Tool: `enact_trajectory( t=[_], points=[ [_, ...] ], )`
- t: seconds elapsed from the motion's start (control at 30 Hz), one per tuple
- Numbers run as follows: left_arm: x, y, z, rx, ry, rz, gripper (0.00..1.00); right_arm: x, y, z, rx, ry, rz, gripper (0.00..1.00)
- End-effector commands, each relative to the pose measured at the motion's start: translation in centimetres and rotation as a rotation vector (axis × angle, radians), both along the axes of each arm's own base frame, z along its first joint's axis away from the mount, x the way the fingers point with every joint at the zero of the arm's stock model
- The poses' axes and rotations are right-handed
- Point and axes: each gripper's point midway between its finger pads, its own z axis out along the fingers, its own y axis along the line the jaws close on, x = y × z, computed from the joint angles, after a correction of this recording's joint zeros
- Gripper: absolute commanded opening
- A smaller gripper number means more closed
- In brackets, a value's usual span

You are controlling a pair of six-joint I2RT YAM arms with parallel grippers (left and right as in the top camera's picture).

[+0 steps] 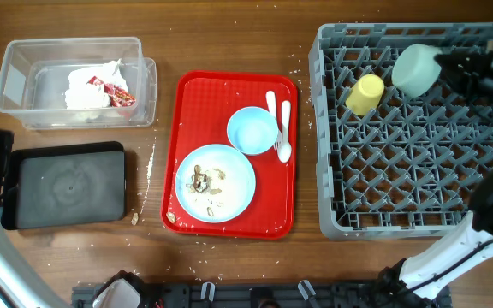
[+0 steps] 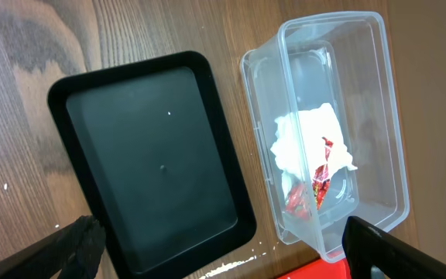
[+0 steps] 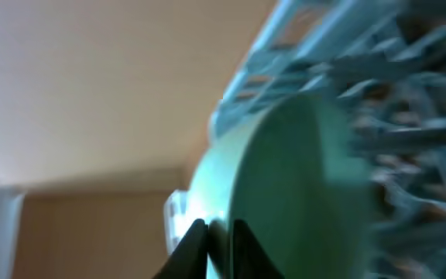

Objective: Sort waste into correct bins and load items into the dishwasher rack
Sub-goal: 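Carry the green bowl to the rack and place it upside down, then reach the right gripper to the light blue bowl and grasp it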

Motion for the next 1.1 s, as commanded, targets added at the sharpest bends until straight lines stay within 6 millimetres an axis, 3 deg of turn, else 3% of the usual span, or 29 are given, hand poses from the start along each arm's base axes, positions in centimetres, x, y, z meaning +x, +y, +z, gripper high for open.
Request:
enact_trajectory(
  t=[0.0, 0.1, 0.17, 0.2, 0.3, 0.37, 0.4, 0.47, 0.57, 0.63, 0.83, 0.9, 0.97, 1.03, 1.07],
  points=[
    [0.0, 0.0, 0.0, -0.006, -0.004, 0.006, 1.0, -1.6, -3.0, 0.1, -0.242, 0.121, -0.143, 0.33],
    [0.0, 0.0, 0.0, -0.006, -0.004, 0.006, 1.0, -2.8, -4.0, 1.7, -0.351, 0.159, -0.208, 0.37],
    [0.0, 0.0, -0.1, -0.007, -0.004, 0.006, 1.0, -3.5, -3.5, 4.9, -0.383, 0.104, -0.217, 0.37],
    [0.0, 0.0, -0.1, -0.007, -0.004, 0.006, 1.0, -3.9, -3.0, 6.6, -0.407, 0.072, -0.219, 0.37],
    [0.0, 0.0, -0.1, -0.007, -0.004, 0.006, 1.0, -3.7, -0.3, 8.4, -0.499, 0.028, -0.172, 0.37],
    [0.0, 0.0, -0.1, -0.007, -0.004, 0.006, 1.0, -2.5, 1.1, 6.9, -0.572, 0.068, -0.154, 0.25],
    [0.0, 0.0, -0.1, -0.007, -0.004, 0.006, 1.0, -0.9, 2.4, 5.2, -0.612, 0.089, -0.129, 0.16],
    [0.0, 0.0, 0.0, -0.006, -0.004, 0.006, 1.0, 1.3, 3.9, 2.7, -0.64, 0.097, -0.097, 0.08],
    [0.0, 0.0, -0.1, -0.007, -0.004, 0.006, 1.0, 2.9, 2.7, -2.1, -0.681, 0.202, -0.145, 0.04],
    [0.0, 0.0, -0.1, -0.007, -0.004, 0.006, 1.0, 2.5, 1.3, -4.0, -0.74, 0.271, -0.173, 0.04],
    [0.0, 0.0, -0.1, -0.007, -0.004, 0.006, 1.0, -1.0, -3.0, -5.5, -0.859, 0.453, -0.251, 0.04],
    [0.0, 0.0, 0.0, -0.006, -0.004, 0.006, 1.0, -1.6, -3.2, -5.0, -0.859, 0.471, -0.244, 0.04],
    [0.0, 0.0, -0.1, -0.007, -0.004, 0.006, 1.0, -1.5, -2.6, -2.8, -0.856, 0.431, -0.225, 0.04],
    [0.0, 0.0, -0.1, -0.007, -0.004, 0.006, 1.0, -0.7, 0.4, 0.3, -0.795, 0.277, -0.123, 0.05],
    [0.0, 0.0, -0.1, -0.007, -0.004, 0.006, 1.0, -0.6, 3.2, 3.0, -0.745, 0.167, -0.053, 0.05]
  ],
)
